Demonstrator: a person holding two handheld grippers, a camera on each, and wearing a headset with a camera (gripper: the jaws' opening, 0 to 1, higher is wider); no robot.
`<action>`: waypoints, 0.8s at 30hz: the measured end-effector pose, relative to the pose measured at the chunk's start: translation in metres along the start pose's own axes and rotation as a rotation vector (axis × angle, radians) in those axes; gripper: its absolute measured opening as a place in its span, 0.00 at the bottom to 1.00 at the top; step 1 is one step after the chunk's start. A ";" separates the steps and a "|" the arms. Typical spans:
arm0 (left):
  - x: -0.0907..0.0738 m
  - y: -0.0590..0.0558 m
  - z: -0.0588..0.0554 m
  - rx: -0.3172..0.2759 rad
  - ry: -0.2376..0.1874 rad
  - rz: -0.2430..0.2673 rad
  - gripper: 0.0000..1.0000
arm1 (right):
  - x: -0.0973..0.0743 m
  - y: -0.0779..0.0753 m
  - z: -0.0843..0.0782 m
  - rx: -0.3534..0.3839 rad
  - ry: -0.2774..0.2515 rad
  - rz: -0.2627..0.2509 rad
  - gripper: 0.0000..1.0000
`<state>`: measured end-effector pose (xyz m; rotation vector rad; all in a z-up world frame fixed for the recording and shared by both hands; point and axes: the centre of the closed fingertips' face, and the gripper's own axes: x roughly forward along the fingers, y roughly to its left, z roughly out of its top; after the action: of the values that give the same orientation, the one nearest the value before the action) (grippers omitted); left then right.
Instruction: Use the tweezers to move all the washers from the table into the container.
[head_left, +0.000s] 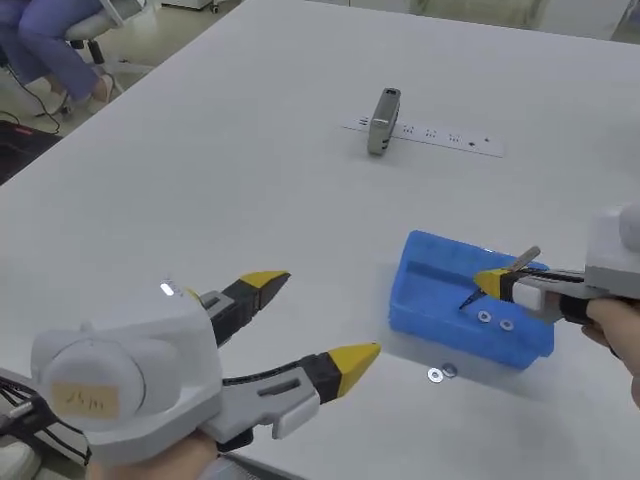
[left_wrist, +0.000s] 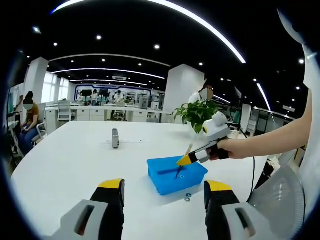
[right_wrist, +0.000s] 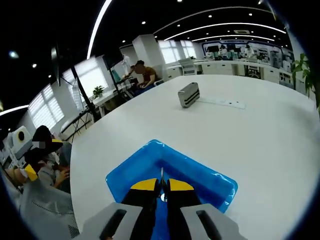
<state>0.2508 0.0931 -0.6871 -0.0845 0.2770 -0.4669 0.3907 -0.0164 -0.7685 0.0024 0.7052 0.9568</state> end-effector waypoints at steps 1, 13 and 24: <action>0.000 0.000 0.000 0.000 0.000 0.000 0.65 | 0.002 0.002 -0.002 -0.012 0.014 0.000 0.03; 0.000 0.002 -0.001 0.001 0.001 0.003 0.65 | -0.010 0.013 0.007 -0.079 -0.025 0.004 0.04; 0.000 0.000 -0.002 0.007 0.008 -0.009 0.65 | -0.044 0.079 0.008 -0.147 -0.055 0.189 0.03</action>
<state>0.2505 0.0934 -0.6895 -0.0773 0.2827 -0.4776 0.3199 0.0000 -0.7148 -0.0348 0.5896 1.1841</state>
